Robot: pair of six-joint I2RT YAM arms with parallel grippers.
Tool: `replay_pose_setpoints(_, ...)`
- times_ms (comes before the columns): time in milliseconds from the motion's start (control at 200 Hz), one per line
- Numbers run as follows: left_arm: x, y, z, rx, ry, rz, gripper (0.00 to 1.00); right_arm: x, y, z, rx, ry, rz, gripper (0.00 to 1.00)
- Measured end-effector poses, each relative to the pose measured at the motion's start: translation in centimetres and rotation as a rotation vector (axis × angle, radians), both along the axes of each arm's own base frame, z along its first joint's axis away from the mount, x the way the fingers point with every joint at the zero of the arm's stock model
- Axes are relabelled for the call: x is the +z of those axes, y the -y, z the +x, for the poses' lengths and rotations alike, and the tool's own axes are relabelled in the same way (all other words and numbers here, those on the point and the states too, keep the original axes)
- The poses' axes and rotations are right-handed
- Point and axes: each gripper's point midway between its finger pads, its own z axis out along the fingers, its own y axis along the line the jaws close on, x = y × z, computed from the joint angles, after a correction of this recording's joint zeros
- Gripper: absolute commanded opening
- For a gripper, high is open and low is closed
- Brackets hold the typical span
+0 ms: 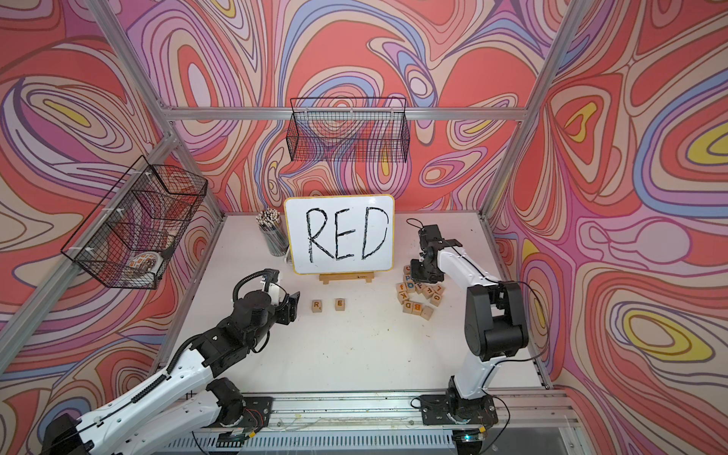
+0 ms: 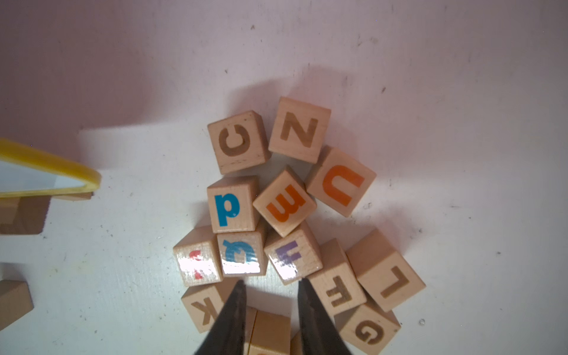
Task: Assemble the uppercase word "red" with letter blocks
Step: Pick up the letter block from the center of the board.
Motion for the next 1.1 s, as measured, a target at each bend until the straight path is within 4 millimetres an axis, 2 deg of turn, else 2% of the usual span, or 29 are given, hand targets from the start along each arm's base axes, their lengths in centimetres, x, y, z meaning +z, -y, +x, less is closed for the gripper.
replay_pose_setpoints(130,0.0,0.0,0.0,0.000,0.000,0.000,0.74,0.3,-0.4,0.0,-0.001,0.005,0.026,0.31)
replay_pose_setpoints(290,0.0,0.0,0.0,0.000,0.000,0.000,0.75,-0.4,-1.2,-0.7,0.002,-0.016,0.037,0.31)
replay_pose_setpoints(466,0.0,0.0,0.0,0.000,0.000,0.000,0.75,-1.3,-3.3,-3.0,0.024,-0.060,0.024,0.31)
replay_pose_setpoints(601,0.0,0.0,0.0,-0.001,0.000,0.000,0.74,-0.7,-5.0,-4.5,0.044,-0.066,0.022,0.30)
replay_pose_setpoints(851,-0.1,0.2,0.1,-0.006,0.001,0.000,0.74,0.5,-4.3,-5.9,-0.049,-0.053,0.025,0.29)
replay_pose_setpoints(1102,-0.1,0.4,0.1,-0.014,-0.002,-0.003,0.74,-2.3,-4.2,-8.8,-0.114,-0.134,0.041,0.29)
